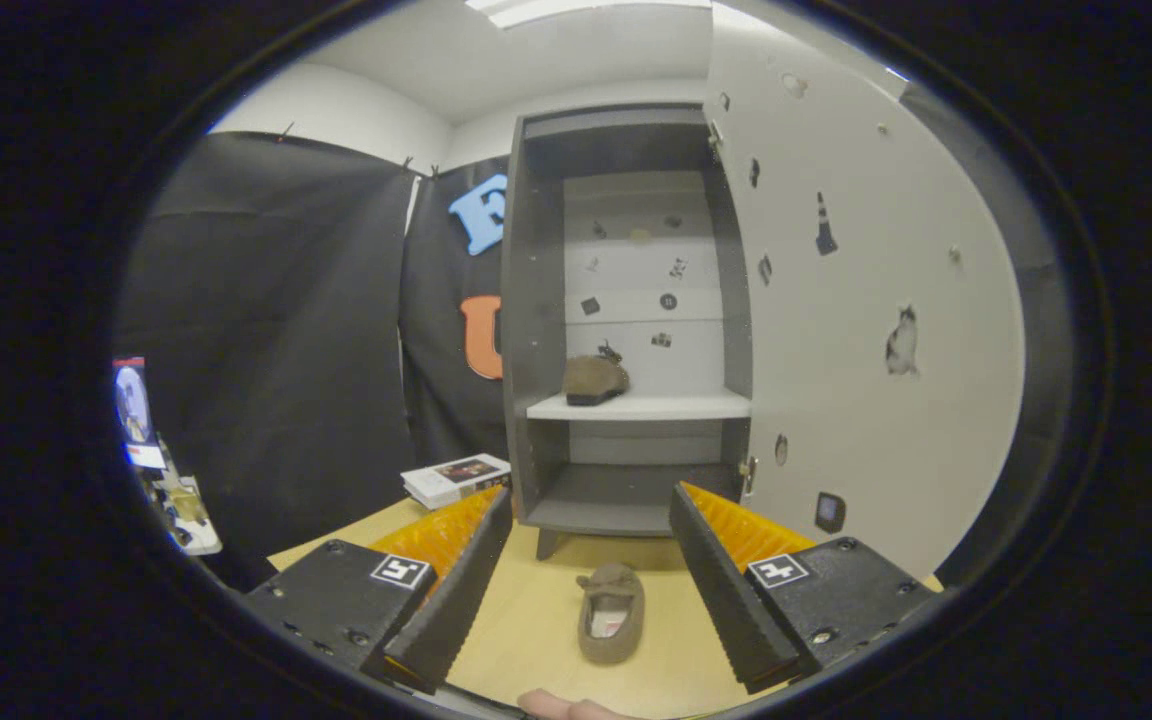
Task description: Open the shoe cabinet door, grab the shoes and put them into the shoe cabinet, then close the shoe cabinet door.
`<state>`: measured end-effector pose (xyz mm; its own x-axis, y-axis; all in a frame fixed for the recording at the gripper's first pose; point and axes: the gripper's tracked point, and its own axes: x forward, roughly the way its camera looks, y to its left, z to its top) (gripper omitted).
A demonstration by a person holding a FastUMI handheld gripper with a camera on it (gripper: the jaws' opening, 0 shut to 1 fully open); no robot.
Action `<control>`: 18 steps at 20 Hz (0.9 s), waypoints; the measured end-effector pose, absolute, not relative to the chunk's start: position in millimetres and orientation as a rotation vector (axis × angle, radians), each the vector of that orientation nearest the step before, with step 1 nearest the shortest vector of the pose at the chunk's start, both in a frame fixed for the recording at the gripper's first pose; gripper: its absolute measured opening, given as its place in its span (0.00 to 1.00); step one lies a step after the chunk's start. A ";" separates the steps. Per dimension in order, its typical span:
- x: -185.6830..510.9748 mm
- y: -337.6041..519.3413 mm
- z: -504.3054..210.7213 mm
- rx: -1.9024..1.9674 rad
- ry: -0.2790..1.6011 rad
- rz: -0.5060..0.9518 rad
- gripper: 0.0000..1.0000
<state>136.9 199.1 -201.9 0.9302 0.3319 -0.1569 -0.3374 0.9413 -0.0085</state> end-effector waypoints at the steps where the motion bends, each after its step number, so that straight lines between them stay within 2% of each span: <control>1: 148.4 205.3 -224.9 -0.047 0.191 0.320 1.00; 9: 211.8 238.5 -374.8 -0.055 0.531 0.282 1.00; 14: 232.6 239.3 -423.5 -0.036 0.629 0.254 0.99; 18: 240.2 245.6 -449.2 -0.010 0.689 0.249 0.93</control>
